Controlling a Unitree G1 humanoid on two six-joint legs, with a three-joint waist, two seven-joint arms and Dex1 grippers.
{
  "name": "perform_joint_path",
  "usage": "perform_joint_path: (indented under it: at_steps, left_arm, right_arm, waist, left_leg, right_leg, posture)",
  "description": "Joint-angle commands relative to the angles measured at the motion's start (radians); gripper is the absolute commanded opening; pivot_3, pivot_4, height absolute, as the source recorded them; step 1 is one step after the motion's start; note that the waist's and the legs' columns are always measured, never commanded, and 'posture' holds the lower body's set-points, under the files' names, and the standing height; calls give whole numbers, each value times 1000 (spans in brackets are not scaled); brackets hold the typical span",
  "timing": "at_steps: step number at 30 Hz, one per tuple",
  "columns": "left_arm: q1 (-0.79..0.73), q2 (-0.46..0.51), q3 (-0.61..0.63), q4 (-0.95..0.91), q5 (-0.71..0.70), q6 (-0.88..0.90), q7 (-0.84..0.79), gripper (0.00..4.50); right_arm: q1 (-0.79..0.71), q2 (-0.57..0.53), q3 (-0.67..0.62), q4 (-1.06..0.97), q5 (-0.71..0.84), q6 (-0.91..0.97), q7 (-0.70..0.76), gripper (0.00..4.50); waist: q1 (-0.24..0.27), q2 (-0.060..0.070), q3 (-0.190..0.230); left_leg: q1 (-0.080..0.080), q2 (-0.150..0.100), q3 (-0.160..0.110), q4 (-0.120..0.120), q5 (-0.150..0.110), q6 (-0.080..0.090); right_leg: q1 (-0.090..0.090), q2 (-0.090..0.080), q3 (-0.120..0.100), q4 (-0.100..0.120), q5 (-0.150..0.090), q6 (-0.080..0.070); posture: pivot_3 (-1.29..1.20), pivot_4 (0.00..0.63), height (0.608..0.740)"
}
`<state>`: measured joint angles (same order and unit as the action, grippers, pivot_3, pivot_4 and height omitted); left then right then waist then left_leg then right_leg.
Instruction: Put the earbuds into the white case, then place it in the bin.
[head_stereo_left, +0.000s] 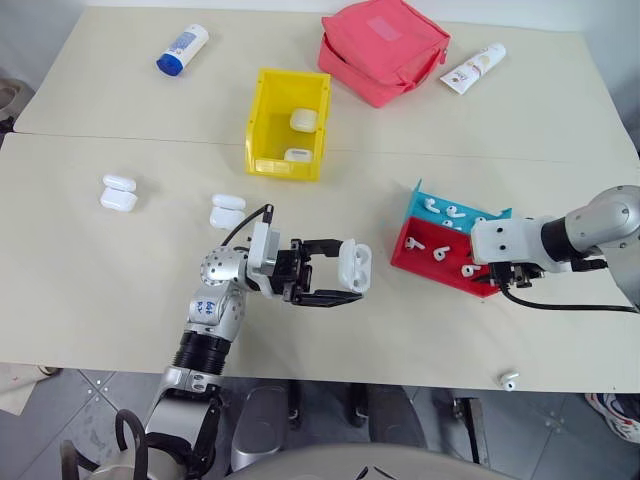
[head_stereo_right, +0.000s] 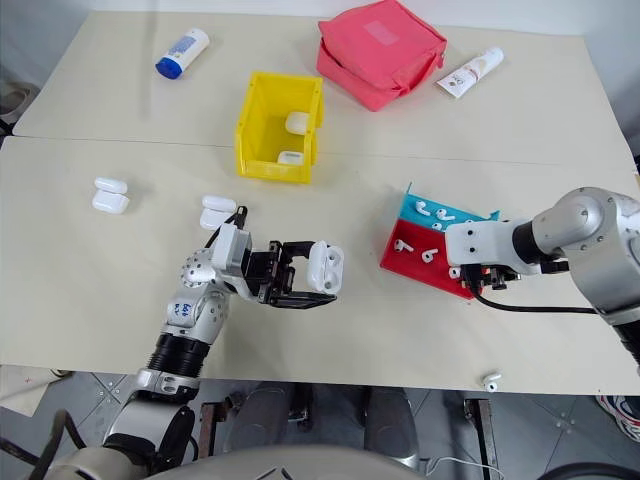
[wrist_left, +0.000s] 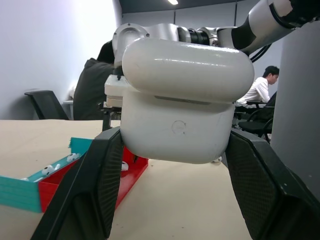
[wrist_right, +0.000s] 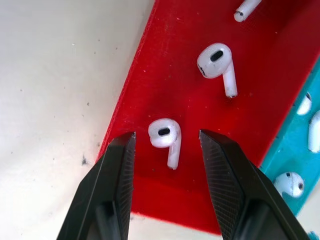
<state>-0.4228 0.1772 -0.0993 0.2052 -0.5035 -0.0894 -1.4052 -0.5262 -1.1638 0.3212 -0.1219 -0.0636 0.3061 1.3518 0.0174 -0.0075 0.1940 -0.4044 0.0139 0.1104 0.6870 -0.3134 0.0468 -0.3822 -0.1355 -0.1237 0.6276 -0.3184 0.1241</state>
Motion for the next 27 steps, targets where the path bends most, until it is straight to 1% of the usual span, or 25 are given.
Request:
perform_joint_path:
  at_steps: [1,20,21,22,27]
  left_arm:
    - [11,2,-8,-42,-12,0,6,2729]
    - [27,4,-7,-61,-8,-1,31,2729]
    - [28,4,-7,-62,-8,-1,33,2729]
    - [28,4,-7,-62,-8,-2,34,2729]
    - [29,6,-6,-62,-8,-3,38,2729]
  right_arm:
    - [-18,9,-2,8,-29,-18,17,2118]
    - [-24,51,10,36,-82,-24,44,2118]
    - [-25,52,10,39,-85,-25,44,1726]
    - [-27,56,11,43,-88,-27,43,1532]
    - [-37,67,11,53,-96,-31,43,1532]
  waist:
    - [0,0,0]
    - [0,0,0]
    - [0,0,0]
    - [0,0,0]
    - [0,0,0]
  left_leg:
    - [0,0,0,0,0,0]
    - [0,0,-5,2,0,0]
    - [0,0,-5,2,0,0]
    - [0,0,-6,2,0,0]
    - [0,0,-6,3,0,0]
  right_leg:
    - [0,0,0,0,0,0]
    - [5,0,-5,-2,0,0]
    - [5,0,-6,-2,0,0]
    - [5,0,-6,-2,0,0]
    - [6,0,-6,-1,0,0]
  posture:
    - [0,150,740]
    - [0,150,740]
    - [0,150,740]
    - [0,150,740]
    - [0,150,740]
